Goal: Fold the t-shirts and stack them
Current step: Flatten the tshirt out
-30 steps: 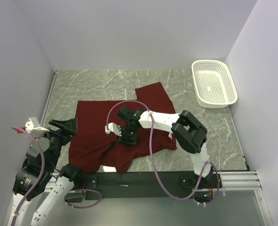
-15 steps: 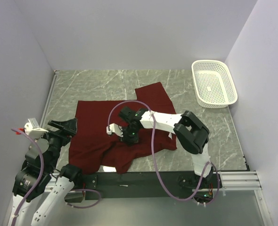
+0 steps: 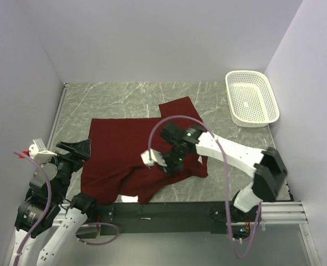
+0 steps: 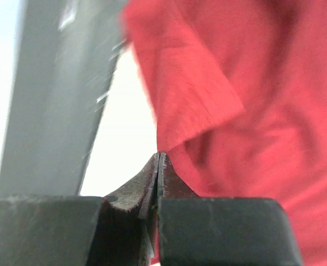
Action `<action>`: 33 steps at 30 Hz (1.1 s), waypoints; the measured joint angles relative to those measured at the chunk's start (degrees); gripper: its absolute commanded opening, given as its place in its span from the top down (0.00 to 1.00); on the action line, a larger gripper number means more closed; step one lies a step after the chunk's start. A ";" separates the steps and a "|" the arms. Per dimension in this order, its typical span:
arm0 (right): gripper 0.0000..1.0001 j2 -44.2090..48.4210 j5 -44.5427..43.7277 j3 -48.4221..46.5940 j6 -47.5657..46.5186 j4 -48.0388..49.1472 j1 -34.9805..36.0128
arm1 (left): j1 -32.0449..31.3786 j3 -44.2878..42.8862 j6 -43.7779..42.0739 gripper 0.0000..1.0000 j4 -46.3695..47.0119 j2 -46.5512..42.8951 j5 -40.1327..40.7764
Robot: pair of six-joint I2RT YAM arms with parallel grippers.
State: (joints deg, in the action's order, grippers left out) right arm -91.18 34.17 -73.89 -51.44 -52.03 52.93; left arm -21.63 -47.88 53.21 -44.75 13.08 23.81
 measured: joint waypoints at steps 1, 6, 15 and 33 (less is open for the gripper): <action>1.00 2.19 0.46 1.90 -2.19 -2.32 -0.07 | 0.00 0.00 0.00 0.19 0.02 0.00 0.00; 1.00 12.85 1.40 12.85 -11.78 -13.27 -0.04 | 0.00 0.00 -0.13 0.20 1.16 1.03 -0.04; 0.44 32.52 -0.92 22.62 -13.16 -22.14 0.39 | 0.00 0.17 -2.43 0.17 8.48 9.16 -1.57; 0.46 -12.57 5.05 -15.82 29.49 11.45 -42.21 | 28.20 -4.44 -13.42 0.15 33.88 59.39 -31.41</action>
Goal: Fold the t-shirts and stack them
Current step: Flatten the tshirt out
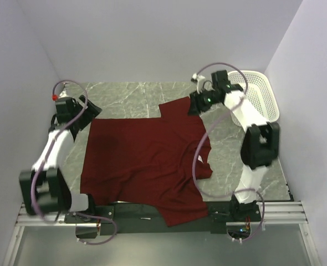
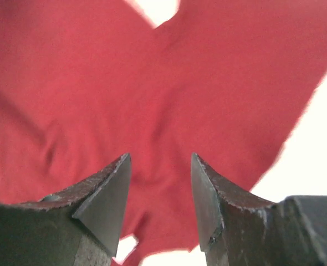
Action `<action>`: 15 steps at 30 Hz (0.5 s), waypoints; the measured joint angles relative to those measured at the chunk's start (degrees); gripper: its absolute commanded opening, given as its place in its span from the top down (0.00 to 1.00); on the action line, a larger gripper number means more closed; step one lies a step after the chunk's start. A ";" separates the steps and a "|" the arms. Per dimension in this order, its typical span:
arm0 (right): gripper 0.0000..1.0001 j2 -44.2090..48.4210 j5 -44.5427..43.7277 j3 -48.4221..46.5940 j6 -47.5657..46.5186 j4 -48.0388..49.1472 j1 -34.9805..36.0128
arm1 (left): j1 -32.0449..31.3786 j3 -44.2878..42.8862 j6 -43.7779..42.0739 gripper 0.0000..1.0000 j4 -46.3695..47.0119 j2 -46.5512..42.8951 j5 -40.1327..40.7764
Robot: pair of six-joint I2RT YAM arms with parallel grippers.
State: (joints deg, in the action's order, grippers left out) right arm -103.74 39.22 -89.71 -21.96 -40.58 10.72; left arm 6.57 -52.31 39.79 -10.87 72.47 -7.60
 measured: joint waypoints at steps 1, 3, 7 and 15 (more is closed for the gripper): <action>0.46 -4.35 -1.36 -4.74 2.71 -0.46 -0.07 | 1.79 -1.64 -0.28 0.19 0.74 4.22 -2.34; 0.46 -13.29 -4.90 -15.34 8.35 -0.98 0.02 | 4.26 -5.03 -1.33 0.21 1.77 11.98 -6.27; 0.47 -27.21 -12.46 -34.03 17.09 -3.19 0.17 | 6.27 -12.11 -3.89 0.26 0.68 24.39 -8.15; 0.45 -34.99 -20.28 -38.34 28.68 -3.96 0.17 | 6.54 -26.69 -10.29 0.35 -4.98 39.06 -5.29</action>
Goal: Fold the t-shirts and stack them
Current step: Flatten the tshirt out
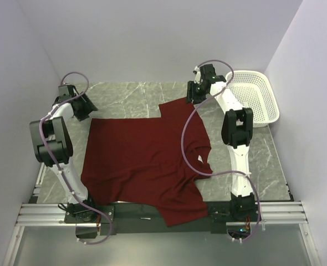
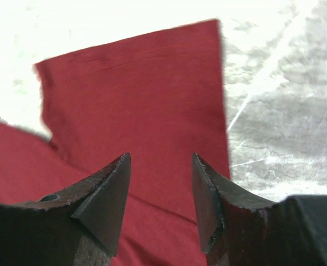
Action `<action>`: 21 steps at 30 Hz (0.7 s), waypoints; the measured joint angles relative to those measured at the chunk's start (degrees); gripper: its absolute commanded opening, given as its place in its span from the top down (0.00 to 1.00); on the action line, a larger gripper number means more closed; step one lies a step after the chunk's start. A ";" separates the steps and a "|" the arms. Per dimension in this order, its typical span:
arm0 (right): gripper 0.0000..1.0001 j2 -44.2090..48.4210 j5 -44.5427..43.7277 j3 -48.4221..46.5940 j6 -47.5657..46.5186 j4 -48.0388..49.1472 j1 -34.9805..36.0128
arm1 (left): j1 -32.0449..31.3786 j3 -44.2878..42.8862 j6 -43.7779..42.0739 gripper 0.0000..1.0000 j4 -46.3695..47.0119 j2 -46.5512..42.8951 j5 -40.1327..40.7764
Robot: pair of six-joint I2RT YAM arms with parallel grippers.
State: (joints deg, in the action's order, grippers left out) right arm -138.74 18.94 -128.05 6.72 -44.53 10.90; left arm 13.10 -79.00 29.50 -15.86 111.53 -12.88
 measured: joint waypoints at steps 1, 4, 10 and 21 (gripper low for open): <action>0.45 -0.44 -0.87 0.00 1.27 0.15 0.00 | 0.00 -0.92 -0.55 0.35 -0.22 0.85 0.37; 0.45 -1.88 -2.78 0.00 4.28 0.52 -0.07 | 0.00 -1.81 -2.08 0.35 -1.42 2.03 1.11; 0.45 -4.15 -3.37 -0.33 8.09 1.55 -0.35 | 0.00 -3.02 -3.80 0.38 -3.78 4.33 1.22; 0.46 -4.44 -0.02 2.12 9.53 4.61 -1.42 | -0.61 -7.61 -6.27 0.45 -7.87 8.33 3.74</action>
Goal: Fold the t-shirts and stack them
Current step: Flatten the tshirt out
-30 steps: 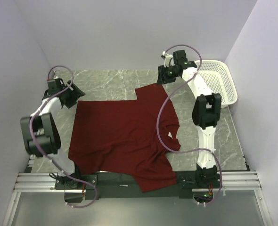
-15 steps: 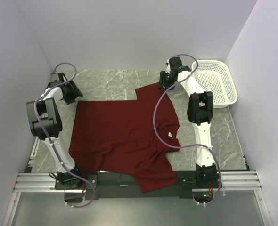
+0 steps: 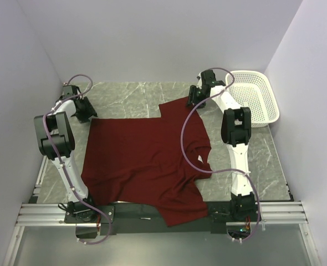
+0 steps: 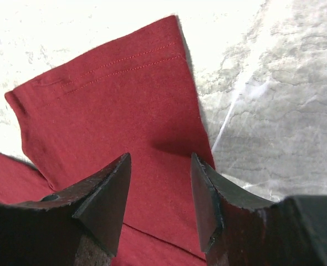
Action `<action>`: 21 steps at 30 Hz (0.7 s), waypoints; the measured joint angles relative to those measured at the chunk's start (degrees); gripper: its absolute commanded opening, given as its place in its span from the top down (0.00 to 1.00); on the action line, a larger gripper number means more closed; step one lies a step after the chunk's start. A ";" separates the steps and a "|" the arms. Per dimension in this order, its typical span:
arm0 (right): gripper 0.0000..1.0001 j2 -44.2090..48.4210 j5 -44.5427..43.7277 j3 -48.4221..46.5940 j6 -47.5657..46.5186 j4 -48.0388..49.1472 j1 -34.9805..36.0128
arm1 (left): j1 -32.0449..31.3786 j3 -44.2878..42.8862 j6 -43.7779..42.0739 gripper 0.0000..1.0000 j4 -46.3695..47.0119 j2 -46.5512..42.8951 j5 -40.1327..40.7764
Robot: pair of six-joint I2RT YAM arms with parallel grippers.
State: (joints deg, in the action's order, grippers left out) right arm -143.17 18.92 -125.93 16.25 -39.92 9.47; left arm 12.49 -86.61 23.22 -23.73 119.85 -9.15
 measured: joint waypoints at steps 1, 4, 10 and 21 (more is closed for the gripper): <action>0.46 0.00 0.00 0.00 0.04 0.00 0.00 | -0.15 0.00 -0.11 0.46 -0.17 0.00 0.15; 0.45 0.00 -0.74 0.00 0.87 0.11 -0.04 | -0.55 -0.15 -0.33 0.47 -0.90 0.00 0.98; 0.45 0.00 -2.84 0.00 2.89 0.13 -0.11 | -1.22 -0.15 -1.40 0.48 -1.18 0.00 2.56; 0.46 2.75 -4.98 5.01 2.25 2.93 -0.11 | -2.19 -0.15 -2.54 0.68 -2.10 0.00 4.55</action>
State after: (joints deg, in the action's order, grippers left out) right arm -140.42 13.93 -120.92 18.50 -36.99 9.37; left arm 10.31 -86.76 20.69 -25.82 119.85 -4.60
